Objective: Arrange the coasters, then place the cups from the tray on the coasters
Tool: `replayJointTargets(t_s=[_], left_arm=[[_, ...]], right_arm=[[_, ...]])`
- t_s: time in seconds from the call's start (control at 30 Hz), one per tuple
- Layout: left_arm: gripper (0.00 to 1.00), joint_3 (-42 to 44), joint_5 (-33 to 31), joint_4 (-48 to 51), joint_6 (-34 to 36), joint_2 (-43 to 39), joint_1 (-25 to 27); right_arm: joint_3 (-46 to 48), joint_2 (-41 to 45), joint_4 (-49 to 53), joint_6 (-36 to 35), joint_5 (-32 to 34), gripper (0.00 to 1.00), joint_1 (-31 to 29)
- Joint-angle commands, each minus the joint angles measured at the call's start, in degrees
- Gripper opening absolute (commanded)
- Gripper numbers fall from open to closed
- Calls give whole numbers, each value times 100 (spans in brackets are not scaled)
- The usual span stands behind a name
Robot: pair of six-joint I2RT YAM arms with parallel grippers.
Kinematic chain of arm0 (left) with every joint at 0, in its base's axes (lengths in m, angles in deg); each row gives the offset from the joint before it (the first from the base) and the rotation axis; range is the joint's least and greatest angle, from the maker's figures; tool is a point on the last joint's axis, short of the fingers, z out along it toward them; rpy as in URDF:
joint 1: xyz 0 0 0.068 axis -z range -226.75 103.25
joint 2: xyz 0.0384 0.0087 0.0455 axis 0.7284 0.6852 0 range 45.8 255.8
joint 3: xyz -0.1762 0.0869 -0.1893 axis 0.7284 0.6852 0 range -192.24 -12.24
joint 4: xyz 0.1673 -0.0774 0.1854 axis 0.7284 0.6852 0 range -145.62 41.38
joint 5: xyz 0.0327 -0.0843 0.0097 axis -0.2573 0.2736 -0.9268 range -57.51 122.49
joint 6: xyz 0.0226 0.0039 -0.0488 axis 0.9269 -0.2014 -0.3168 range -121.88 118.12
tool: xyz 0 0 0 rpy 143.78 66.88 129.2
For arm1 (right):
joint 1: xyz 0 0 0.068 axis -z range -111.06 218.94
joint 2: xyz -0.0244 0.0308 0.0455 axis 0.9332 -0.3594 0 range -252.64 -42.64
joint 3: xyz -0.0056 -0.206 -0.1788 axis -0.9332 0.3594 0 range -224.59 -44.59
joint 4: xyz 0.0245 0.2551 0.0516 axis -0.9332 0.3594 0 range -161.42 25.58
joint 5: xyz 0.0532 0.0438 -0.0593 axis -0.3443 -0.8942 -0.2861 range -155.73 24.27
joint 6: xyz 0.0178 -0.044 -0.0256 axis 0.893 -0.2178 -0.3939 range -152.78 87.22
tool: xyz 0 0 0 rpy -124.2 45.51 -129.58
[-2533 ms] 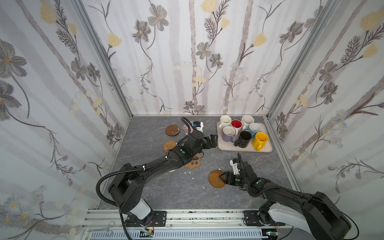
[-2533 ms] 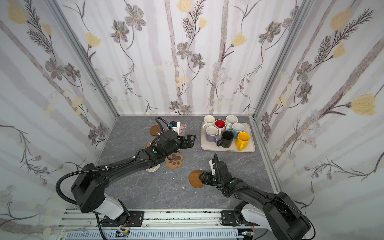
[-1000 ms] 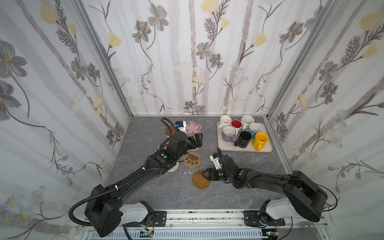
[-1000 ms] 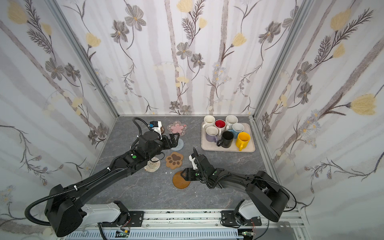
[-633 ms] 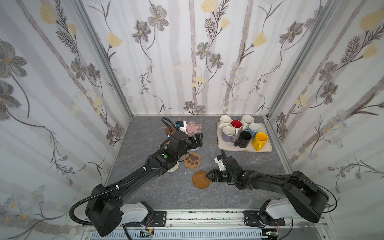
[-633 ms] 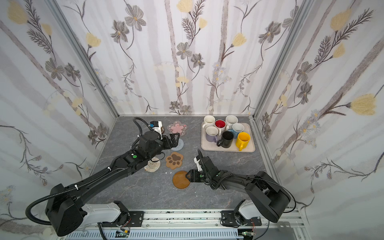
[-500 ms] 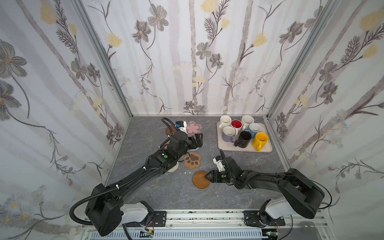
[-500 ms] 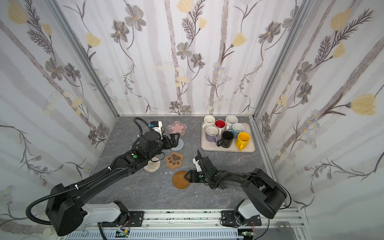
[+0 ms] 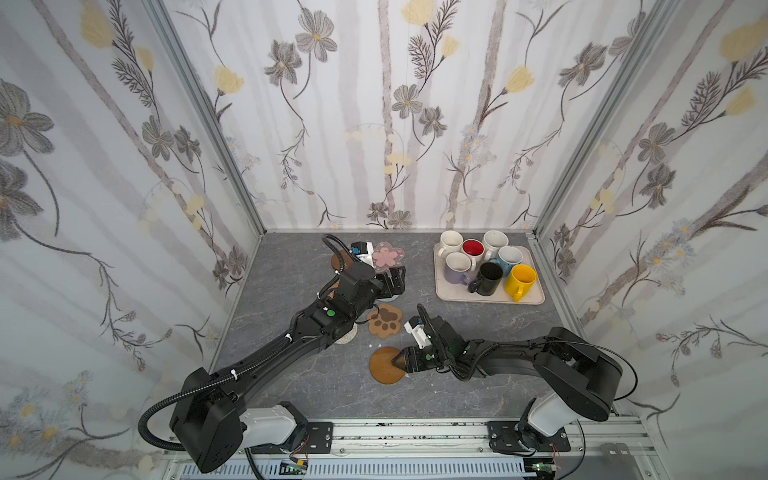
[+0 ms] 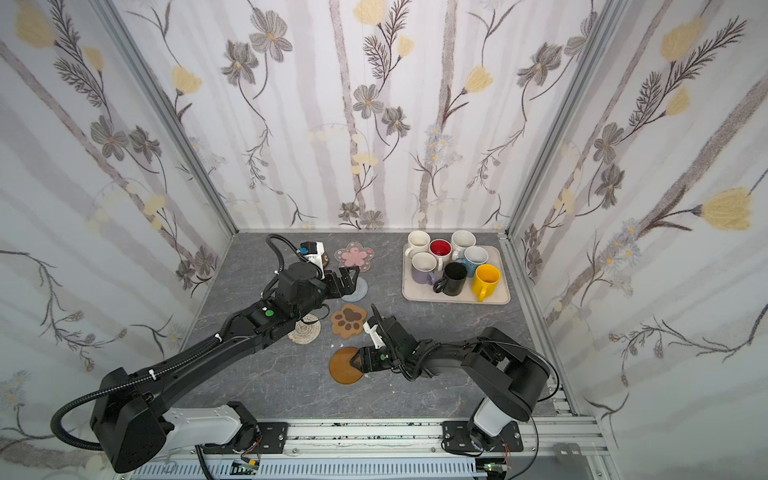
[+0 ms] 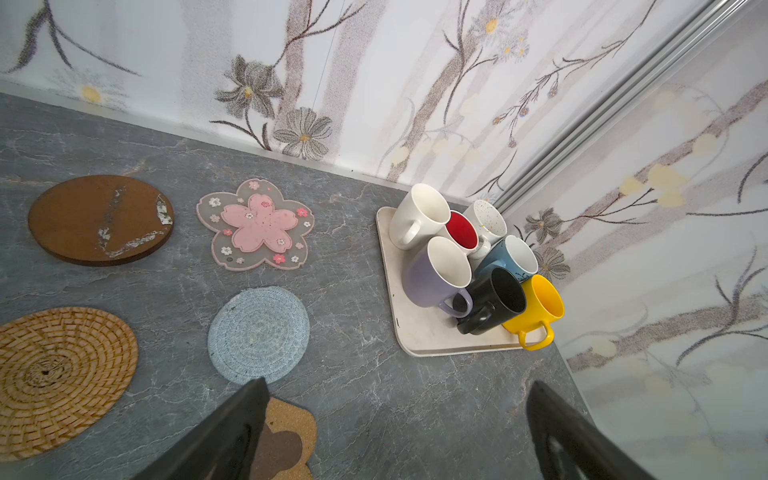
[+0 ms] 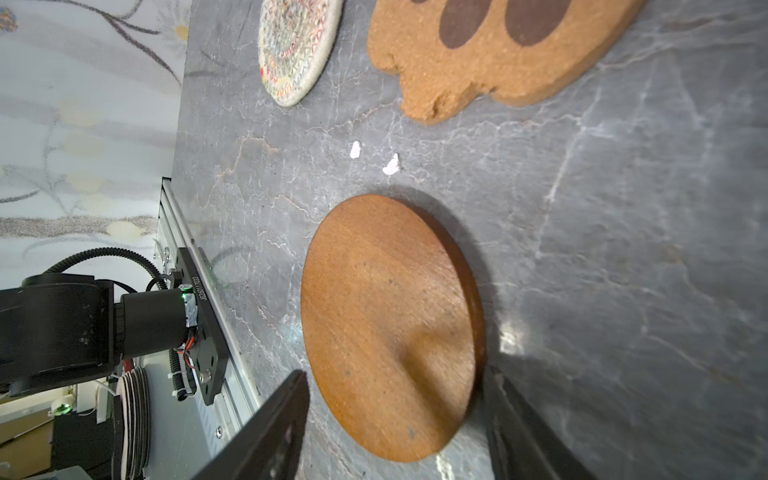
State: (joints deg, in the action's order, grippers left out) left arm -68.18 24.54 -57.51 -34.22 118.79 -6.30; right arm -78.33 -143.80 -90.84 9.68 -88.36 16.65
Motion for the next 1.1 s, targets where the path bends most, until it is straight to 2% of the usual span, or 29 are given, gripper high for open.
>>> replayJointTargets(t_s=[0.0,0.23,0.57,0.8,1.07], left_arm=[[100,-14,-146,-83,18,-38,-19],[100,37,-118,-73,26,-59,-23],[100,-56,258,87,23,-480,-175],[100,-145,302,322,78,-667,-253],[100,-309,420,521,189,-760,-462]], right_arm=[[-140,-142,-193,165,-109,67,-167],[-614,-538,-262,305,-210,67,-499],[-1604,-1293,-352,465,-571,66,-850],[-2139,-1673,-309,489,-747,66,-897],[-1731,-1298,-343,505,-625,66,-757]])
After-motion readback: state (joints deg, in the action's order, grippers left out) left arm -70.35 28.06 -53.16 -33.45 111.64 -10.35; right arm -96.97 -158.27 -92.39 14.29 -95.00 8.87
